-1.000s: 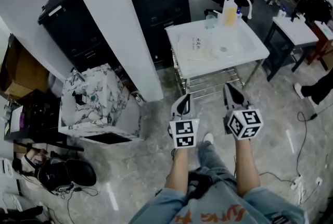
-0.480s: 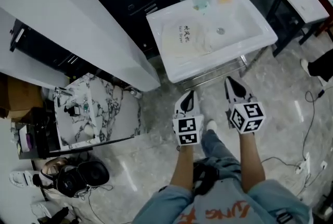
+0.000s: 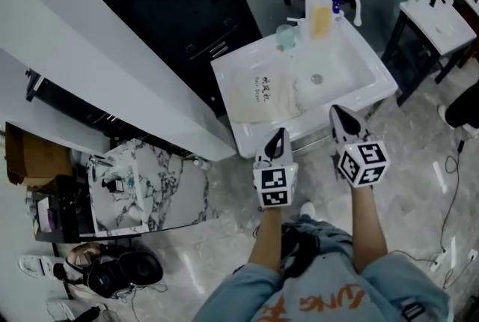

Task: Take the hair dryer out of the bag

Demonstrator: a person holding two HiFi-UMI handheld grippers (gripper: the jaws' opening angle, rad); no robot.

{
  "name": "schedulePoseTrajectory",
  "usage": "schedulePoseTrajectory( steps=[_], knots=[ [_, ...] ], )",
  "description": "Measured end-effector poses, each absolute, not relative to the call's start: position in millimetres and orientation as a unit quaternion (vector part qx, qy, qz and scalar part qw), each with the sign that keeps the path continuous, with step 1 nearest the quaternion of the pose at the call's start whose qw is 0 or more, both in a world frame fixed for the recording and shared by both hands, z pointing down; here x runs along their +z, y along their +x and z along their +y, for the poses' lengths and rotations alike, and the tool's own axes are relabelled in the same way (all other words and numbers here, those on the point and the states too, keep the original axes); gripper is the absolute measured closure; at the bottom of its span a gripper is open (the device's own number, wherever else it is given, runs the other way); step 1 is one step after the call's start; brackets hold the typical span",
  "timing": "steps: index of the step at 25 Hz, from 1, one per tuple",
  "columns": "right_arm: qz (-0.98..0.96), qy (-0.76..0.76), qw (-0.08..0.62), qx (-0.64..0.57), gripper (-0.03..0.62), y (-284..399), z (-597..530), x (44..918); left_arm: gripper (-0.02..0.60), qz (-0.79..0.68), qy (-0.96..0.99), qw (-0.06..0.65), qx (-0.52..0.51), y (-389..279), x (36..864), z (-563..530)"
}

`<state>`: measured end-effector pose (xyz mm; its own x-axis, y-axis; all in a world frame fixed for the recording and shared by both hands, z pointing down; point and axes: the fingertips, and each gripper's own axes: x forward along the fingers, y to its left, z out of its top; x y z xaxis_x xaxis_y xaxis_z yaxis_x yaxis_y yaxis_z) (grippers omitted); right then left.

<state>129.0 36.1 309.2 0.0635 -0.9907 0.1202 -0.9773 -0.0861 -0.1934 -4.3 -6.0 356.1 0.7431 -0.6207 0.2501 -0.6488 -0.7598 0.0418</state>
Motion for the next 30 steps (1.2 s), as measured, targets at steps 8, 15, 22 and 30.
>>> schedulePoseTrajectory(
  steps=[8, 15, 22, 30],
  knots=[
    [0.702, -0.701, 0.041, -0.116, 0.594, 122.7, 18.1, 305.8, 0.580, -0.360, 0.924, 0.046, 0.122, -9.5, 342.7, -28.1],
    [0.712, -0.691, -0.011, -0.121, 0.594, 129.4, 24.4, 328.8, 0.580, -0.341, 0.926, 0.086, 0.135, 0.1, 369.1, -51.1],
    [0.678, -0.724, -0.026, -0.126, 0.594, 166.4, 59.1, 321.4, 0.578, -0.301, 0.934, 0.101, 0.164, 38.6, 387.5, -42.0],
    [0.688, -0.702, -0.034, -0.183, 0.594, 147.0, 35.5, 371.1, 0.578, -0.292, 0.930, 0.130, 0.179, 26.8, 422.2, -42.4]
  ],
)
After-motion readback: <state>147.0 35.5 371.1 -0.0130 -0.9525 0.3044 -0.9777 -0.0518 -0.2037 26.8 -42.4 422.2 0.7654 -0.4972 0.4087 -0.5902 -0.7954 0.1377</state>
